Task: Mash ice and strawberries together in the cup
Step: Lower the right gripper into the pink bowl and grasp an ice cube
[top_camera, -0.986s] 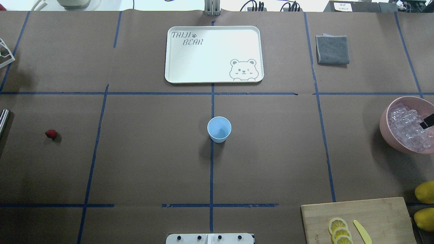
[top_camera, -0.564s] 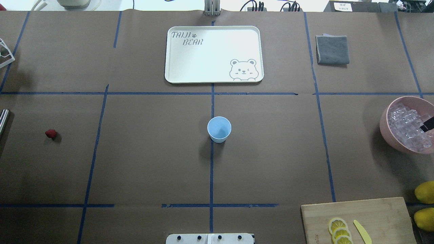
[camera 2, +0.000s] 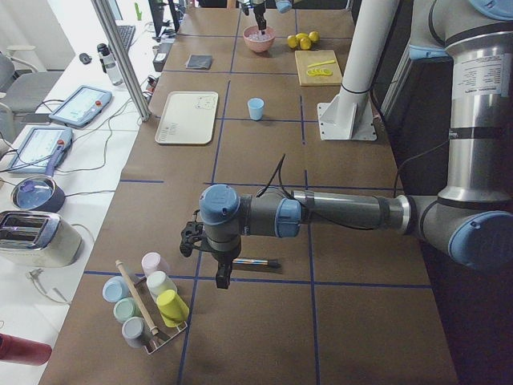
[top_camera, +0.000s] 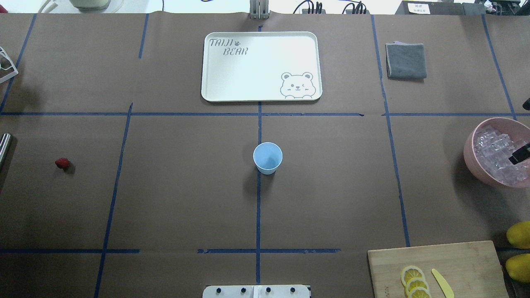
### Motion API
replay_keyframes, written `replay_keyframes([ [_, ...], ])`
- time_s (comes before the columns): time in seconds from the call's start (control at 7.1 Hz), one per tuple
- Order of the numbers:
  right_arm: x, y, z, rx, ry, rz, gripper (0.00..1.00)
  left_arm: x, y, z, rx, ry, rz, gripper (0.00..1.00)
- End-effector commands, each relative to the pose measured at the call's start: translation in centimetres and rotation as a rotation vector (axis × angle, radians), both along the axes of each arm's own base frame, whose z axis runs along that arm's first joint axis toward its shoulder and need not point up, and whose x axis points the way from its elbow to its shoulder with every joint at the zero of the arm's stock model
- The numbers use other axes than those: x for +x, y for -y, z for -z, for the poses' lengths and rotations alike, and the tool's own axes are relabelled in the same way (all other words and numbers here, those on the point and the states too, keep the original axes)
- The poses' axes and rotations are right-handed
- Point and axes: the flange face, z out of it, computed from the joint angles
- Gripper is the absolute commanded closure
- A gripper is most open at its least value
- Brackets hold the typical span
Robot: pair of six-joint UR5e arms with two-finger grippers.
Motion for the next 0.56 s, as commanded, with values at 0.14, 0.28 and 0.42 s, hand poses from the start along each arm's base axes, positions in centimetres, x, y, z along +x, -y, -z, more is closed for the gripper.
replay_keyframes([
  [0.14,-0.19,0.36,-0.13,0.008,-0.015,0.001,0.41,0.00,0.02,0.26,0.004,0.000,0.001,0.00],
  [0.28,-0.10,0.31,-0.21,0.006,-0.015,-0.001,0.42,0.08,0.02,0.12,0.001,-0.002,0.000,0.00],
  [0.42,-0.09,0.31,-0.21,0.006,-0.015,-0.001,0.54,0.00,0.00,-0.04,-0.002,0.000,0.001,0.00],
])
